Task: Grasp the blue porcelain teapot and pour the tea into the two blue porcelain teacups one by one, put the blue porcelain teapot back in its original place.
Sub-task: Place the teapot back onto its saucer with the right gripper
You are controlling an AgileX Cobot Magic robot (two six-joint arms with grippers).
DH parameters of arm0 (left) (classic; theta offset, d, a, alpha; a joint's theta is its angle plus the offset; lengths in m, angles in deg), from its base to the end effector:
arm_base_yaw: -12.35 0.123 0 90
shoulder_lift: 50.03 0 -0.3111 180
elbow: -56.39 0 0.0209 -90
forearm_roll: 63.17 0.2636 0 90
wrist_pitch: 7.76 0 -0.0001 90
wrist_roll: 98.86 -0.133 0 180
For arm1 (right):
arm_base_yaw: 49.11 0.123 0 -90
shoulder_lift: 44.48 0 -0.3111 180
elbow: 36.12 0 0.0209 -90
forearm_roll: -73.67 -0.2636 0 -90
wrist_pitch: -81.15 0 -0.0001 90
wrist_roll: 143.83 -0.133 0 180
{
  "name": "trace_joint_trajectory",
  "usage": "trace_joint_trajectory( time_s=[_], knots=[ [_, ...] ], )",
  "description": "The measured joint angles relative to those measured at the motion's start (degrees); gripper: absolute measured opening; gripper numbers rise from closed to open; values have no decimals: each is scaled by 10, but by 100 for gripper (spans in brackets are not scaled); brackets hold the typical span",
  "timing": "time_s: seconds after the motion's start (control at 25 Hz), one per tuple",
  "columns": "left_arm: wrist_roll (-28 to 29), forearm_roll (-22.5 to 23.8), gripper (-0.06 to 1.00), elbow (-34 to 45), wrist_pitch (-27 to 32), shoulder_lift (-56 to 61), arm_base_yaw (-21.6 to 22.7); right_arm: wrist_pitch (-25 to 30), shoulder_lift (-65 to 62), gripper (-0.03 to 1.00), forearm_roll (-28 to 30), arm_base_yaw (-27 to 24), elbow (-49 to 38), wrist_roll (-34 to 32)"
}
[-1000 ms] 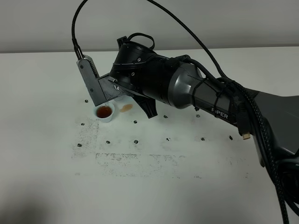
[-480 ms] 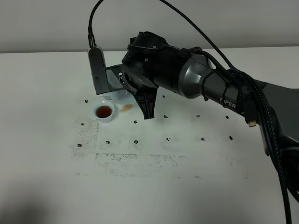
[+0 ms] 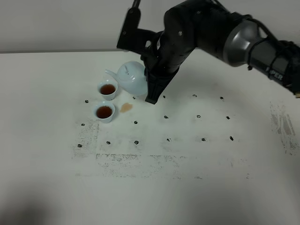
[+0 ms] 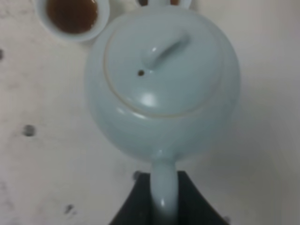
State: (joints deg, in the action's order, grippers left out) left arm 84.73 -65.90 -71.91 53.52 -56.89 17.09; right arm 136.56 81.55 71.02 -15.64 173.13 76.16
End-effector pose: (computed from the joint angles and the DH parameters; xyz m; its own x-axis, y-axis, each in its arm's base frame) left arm 0.0208 -0.0039 0.2493 -0.4897 -0.1263 -0.8627 -0.0886 0.9915 -0.0948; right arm 0.4220 0.2850 0.2467 -0.2252 -0.8944 -0.3865 -0.9020 0.3413 -0.2643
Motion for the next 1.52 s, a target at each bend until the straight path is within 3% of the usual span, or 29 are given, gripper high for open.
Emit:
trace_joint_trajectory(
  time_s=[0.12,0.32,0.52,0.76,0.88,1.16,1.52],
  knots=[
    [0,0,72,0,0,0,0,50,-11,5,-86,-34,0,1],
    [0,0,72,0,0,0,0,80,-11,5,-151,-65,-9,19],
    [0,0,72,0,0,0,0,38,-11,5,-197,-82,-67,66],
    [0,0,72,0,0,0,0,-92,-9,5,-233,-84,-159,115],
    [0,0,72,0,0,0,0,-127,5,5,-264,-84,-187,148],
    [0,0,72,0,0,0,0,-150,18,5,-327,-84,-195,202],
    [0,0,72,0,0,0,0,-145,-20,5,-358,-107,-195,207]
  ],
)
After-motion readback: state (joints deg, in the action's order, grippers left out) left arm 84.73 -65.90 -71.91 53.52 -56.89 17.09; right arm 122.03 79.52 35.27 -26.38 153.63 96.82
